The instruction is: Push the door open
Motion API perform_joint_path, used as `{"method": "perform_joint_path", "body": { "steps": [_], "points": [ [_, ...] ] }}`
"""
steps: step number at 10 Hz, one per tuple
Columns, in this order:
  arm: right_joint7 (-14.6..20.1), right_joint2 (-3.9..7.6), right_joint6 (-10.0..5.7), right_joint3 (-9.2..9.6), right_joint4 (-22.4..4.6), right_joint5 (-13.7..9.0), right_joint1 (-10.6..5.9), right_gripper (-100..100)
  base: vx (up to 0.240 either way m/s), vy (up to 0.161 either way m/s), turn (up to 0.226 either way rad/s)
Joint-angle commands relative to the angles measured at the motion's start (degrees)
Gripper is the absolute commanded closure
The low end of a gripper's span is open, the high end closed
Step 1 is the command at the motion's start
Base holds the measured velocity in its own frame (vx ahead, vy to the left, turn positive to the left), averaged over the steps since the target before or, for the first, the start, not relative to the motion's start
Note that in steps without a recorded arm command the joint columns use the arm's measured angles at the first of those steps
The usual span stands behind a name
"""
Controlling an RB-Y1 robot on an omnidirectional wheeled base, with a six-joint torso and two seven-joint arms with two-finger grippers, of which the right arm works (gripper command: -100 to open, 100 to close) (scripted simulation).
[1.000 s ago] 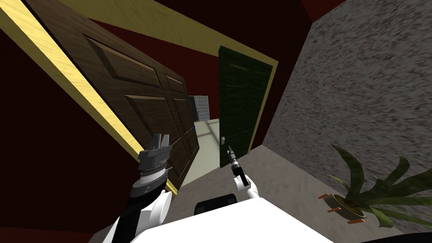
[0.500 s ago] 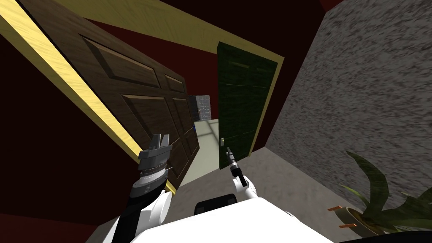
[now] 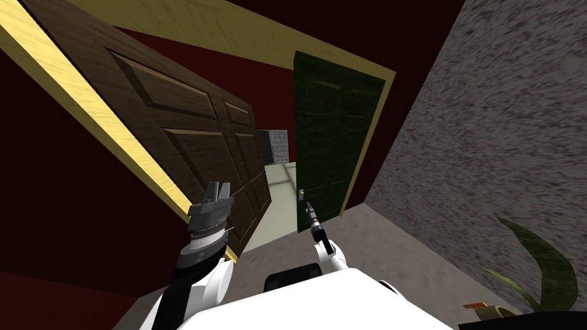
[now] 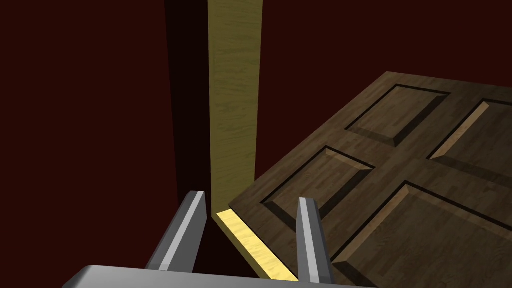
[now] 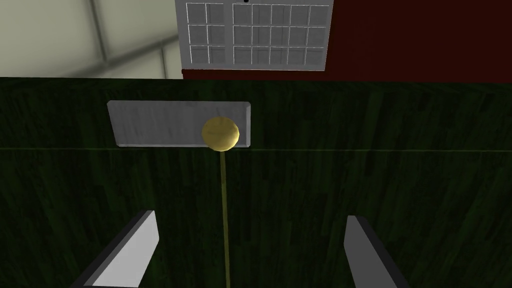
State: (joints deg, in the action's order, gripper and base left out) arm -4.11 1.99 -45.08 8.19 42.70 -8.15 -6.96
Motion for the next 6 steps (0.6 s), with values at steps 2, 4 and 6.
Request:
{"method": "perform_joint_path", "body": {
  "steps": [2, 4, 6],
  "points": [
    [0.08, -0.44, -0.28, 0.19, -2.79, -0.13, -1.31, -100, 0.03, -0.099, 0.063],
    [0.09, -0.93, -0.47, 0.36, -4.77, -0.21, -2.15, -100, 0.03, -0.069, 0.061],
    [0.11, -1.49, -0.67, 0.56, -6.9, -0.3, -3.05, -100, 0.04, -0.089, 0.07]
  ]
}}
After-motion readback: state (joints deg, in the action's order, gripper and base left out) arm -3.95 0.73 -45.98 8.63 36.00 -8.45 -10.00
